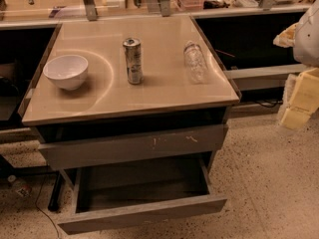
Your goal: Close middle drawer
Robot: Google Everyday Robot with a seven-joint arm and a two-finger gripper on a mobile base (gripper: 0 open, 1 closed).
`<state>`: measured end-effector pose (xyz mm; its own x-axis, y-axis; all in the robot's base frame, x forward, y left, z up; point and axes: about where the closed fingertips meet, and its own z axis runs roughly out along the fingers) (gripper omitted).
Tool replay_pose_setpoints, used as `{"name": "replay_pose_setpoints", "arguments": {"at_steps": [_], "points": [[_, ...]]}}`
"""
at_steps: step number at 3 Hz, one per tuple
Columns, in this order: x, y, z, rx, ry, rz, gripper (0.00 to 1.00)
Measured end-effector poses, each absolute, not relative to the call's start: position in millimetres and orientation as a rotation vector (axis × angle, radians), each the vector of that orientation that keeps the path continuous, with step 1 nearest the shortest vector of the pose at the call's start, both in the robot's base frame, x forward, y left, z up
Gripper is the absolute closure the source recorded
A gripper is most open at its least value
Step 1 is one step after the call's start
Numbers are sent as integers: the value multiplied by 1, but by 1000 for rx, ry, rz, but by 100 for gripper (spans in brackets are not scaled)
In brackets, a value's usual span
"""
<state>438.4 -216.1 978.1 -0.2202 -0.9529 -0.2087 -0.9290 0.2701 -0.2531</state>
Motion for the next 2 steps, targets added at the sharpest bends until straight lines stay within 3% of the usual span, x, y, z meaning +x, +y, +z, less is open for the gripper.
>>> {"name": "replay_pose_setpoints", "arguments": {"at_steps": [1,2], "points": [[438,-216,978,-1721,2226,-105,0],[438,-216,978,-1721,2226,-105,18]]}}
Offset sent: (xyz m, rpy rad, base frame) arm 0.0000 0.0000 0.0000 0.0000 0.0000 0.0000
